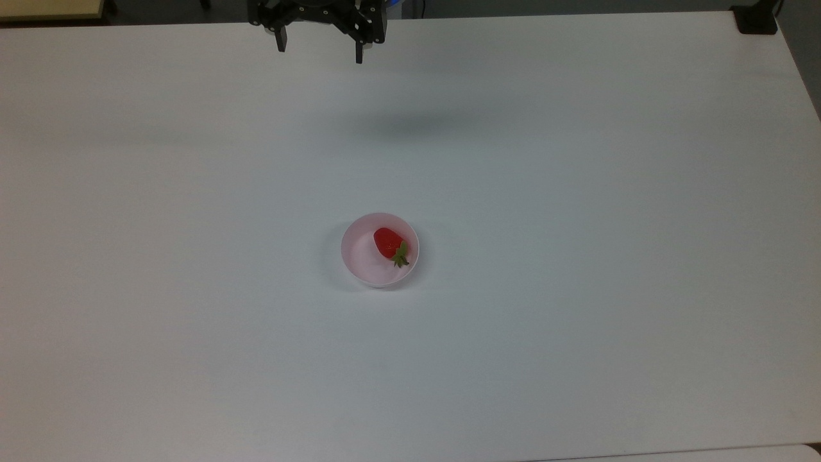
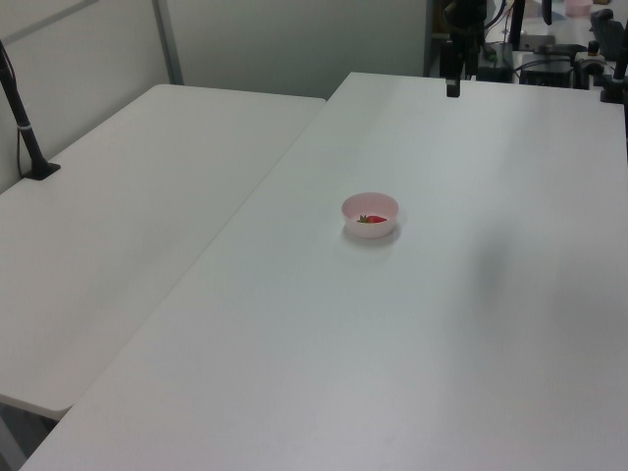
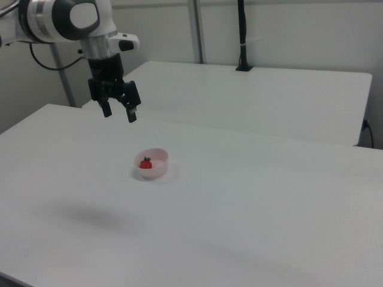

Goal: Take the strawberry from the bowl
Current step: 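Move the open gripper over the pink bowl with the strawberry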

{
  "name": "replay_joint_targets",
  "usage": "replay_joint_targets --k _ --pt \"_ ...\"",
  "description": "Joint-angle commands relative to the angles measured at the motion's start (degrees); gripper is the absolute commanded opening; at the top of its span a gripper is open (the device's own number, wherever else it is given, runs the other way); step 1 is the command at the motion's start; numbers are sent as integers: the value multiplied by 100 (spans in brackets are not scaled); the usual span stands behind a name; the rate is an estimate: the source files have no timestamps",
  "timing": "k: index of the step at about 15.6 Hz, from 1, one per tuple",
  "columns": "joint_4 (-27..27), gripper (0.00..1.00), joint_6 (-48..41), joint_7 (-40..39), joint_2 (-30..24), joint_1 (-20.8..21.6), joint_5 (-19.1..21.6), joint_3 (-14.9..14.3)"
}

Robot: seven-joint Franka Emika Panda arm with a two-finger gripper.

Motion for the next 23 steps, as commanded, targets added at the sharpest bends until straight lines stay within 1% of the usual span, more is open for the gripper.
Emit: replay_joint_targets --k 1,11,13,16,18,22,23 --pt "-69 100 115 31 -58 -16 6 -40" --pt "-69 100 168 4 -49 -17 15 -31" --pt "-77 100 308 -14 -14 9 41 -31" --pt "-69 100 414 -83 223 45 50 -14" --pt "-77 100 685 -267 346 80 76 22" --pt "-7 100 1107 -260 846 334 85 30" --pt "10 100 1256 -286 987 343 85 30"
